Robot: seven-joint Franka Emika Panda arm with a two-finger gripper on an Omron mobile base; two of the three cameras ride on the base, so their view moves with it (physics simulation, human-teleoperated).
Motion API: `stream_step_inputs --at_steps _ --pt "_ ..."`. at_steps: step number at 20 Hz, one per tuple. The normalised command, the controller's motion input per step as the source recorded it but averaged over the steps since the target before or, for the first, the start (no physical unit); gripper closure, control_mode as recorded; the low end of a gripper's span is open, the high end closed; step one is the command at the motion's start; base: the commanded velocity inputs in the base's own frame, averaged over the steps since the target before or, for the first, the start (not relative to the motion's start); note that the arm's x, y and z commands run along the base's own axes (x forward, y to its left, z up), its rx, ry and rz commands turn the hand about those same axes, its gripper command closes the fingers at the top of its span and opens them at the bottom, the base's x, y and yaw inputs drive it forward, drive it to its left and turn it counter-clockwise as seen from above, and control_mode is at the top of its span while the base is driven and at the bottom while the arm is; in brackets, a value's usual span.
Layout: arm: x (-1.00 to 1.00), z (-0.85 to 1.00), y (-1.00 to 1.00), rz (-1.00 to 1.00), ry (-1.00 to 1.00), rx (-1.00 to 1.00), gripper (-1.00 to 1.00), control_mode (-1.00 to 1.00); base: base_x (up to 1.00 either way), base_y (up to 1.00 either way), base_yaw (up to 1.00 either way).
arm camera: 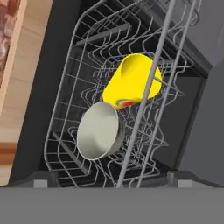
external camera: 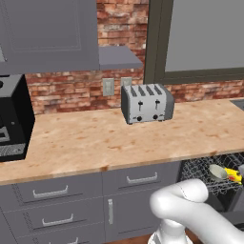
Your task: Pick up the cup and bowl from the counter, place them in the dishwasher, and close the dishwasher door.
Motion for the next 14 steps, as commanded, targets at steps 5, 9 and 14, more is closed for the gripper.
stream_step_inputs --at_steps 5,9,14 --pt "-0.38 0.00 0.17 0.01 -0.18 -0.08 -1.00 -1.00 0.00 0.00 0.00" --pt "-0.66 0.07 0.00 0.01 -0.22 -0.06 -1.00 -1.00 0.00 0.00 0.00" --pt "-0.53 0.11 0.00 0.04 -0.21 -0.02 -1.00 -1.00 0.00 0.00 0.00"
